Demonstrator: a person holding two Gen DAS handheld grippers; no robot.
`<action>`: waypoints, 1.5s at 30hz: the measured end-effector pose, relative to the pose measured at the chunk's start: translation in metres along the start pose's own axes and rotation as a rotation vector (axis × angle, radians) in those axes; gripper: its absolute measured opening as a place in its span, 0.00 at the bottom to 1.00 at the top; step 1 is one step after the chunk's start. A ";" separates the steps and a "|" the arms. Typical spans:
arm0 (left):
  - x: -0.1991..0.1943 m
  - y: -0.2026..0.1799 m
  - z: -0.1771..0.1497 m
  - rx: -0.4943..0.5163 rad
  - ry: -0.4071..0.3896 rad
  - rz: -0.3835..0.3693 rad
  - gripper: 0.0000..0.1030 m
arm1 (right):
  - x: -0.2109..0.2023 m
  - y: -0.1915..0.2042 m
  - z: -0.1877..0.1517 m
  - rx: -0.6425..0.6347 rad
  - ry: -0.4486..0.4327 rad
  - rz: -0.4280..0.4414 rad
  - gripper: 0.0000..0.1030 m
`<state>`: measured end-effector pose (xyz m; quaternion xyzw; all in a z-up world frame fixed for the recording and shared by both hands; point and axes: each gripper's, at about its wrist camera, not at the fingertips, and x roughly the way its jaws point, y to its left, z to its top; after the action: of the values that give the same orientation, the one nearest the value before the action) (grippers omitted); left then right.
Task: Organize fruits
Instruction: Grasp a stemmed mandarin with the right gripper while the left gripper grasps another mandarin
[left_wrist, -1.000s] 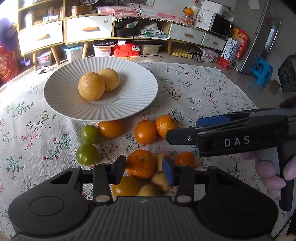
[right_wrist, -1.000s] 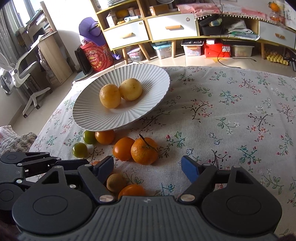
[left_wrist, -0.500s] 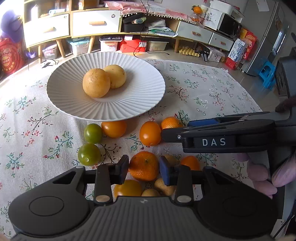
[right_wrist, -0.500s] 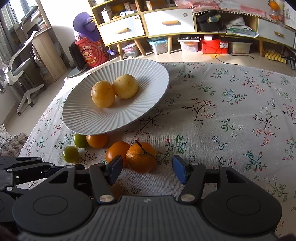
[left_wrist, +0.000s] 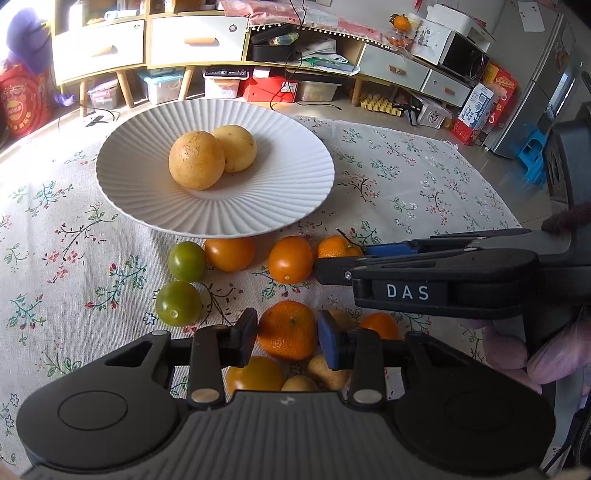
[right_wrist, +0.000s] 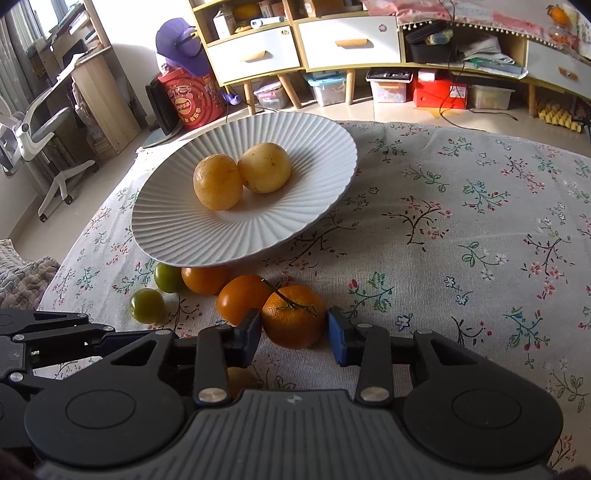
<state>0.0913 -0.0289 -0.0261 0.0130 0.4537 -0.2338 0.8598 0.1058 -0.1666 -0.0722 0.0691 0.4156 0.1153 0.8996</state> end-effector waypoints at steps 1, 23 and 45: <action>0.000 -0.001 0.000 0.003 -0.003 0.002 0.21 | 0.000 0.001 0.000 -0.007 -0.002 -0.004 0.34; -0.010 -0.001 0.005 0.004 -0.060 -0.002 0.19 | -0.018 0.006 0.006 -0.033 -0.010 -0.037 0.33; -0.017 0.004 0.024 -0.037 -0.217 0.053 0.19 | -0.024 -0.014 0.030 0.026 -0.134 0.004 0.33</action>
<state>0.1036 -0.0244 0.0006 -0.0162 0.3617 -0.2028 0.9098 0.1162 -0.1871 -0.0382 0.0890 0.3558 0.1067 0.9242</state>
